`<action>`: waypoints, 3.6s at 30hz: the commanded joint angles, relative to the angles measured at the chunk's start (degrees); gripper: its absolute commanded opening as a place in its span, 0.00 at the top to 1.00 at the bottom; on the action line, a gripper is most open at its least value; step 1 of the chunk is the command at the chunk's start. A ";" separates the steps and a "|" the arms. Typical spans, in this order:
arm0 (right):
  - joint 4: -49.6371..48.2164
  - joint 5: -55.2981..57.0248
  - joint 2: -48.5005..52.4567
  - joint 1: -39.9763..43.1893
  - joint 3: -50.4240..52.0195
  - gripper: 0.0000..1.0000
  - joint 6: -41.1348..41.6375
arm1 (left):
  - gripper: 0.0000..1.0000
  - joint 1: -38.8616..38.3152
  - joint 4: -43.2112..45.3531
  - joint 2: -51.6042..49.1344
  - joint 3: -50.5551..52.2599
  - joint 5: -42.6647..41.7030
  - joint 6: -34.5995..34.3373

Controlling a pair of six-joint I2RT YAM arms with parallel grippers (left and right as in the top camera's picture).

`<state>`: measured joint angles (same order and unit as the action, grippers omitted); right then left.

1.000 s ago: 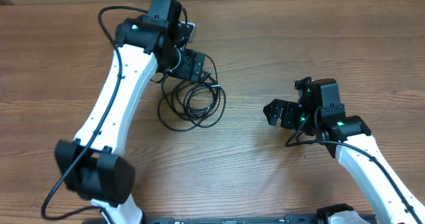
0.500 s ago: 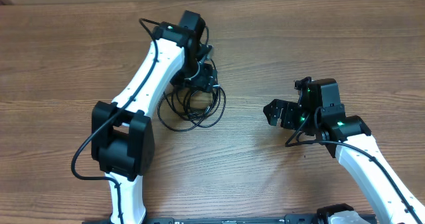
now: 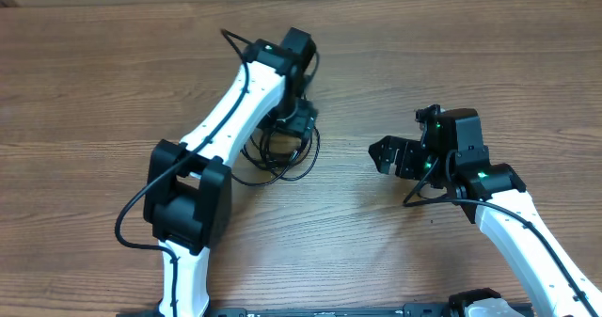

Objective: Untangle cables

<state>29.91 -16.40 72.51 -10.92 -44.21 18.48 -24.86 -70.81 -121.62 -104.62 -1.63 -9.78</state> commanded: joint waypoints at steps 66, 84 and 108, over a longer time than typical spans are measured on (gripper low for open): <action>11.43 9.27 43.30 -25.29 -38.91 0.51 21.20 | 0.12 22.49 6.99 30.58 30.23 -1.42 -11.15; 11.43 14.01 43.39 -25.35 -36.85 0.96 22.34 | 0.12 21.73 7.04 30.58 30.23 -1.40 -11.17; 28.13 37.13 13.20 -22.53 -54.60 0.96 11.39 | 0.00 14.03 17.79 29.64 30.27 -10.03 -6.97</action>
<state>58.06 14.41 87.42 -33.47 -98.41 30.74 -10.33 -53.67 -92.66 -74.61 -10.59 -17.78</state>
